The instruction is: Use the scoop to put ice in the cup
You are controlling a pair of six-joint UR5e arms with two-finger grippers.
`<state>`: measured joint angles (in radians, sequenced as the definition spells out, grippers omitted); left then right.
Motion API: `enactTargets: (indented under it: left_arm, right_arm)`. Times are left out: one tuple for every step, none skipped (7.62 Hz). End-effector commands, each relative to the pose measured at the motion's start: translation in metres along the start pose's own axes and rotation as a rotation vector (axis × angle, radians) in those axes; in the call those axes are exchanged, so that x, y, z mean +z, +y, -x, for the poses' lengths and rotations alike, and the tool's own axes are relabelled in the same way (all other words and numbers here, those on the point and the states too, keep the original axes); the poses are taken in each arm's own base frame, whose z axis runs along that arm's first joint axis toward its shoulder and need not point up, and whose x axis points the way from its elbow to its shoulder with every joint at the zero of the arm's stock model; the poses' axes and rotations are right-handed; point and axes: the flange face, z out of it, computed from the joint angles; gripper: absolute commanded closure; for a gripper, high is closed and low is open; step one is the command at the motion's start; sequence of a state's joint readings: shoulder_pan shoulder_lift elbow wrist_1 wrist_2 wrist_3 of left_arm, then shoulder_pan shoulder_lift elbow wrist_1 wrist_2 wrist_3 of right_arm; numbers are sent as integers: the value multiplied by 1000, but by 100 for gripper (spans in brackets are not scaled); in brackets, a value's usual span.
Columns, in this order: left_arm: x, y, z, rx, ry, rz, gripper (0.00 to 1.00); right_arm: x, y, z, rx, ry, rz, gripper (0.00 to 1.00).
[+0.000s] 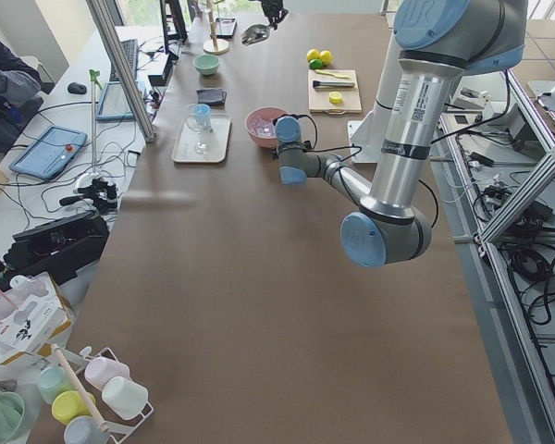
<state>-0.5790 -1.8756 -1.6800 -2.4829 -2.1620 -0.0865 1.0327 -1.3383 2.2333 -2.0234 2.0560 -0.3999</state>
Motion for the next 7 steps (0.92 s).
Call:
enactTargets:
  left_arm:
    - [33, -9, 4, 28, -50, -32, 0]
    - [47, -5, 5, 56, -51, -32, 0]
    - [52, -5, 6, 93, -67, -31, 0]
    - [56, -9, 2, 98, -64, -36, 0]
    - [57, -15, 2, 99, -73, -40, 0]
    - [62, -19, 5, 99, -84, -41, 0]
    - [67, -22, 7, 94, -85, -37, 0]
  right_arm:
    - [-31, -41, 33, -284, 44, 183, 100]
    - [-31, -63, 44, -354, 50, 262, 100]
    - [-34, -99, 54, -396, 47, 331, 100]
    - [-42, -147, 62, -490, 47, 411, 100]
    - [-41, -185, 71, -568, 55, 489, 100]
    - [-32, -213, 88, -611, 52, 547, 100]
    - [-23, -249, 94, -632, 49, 603, 100]
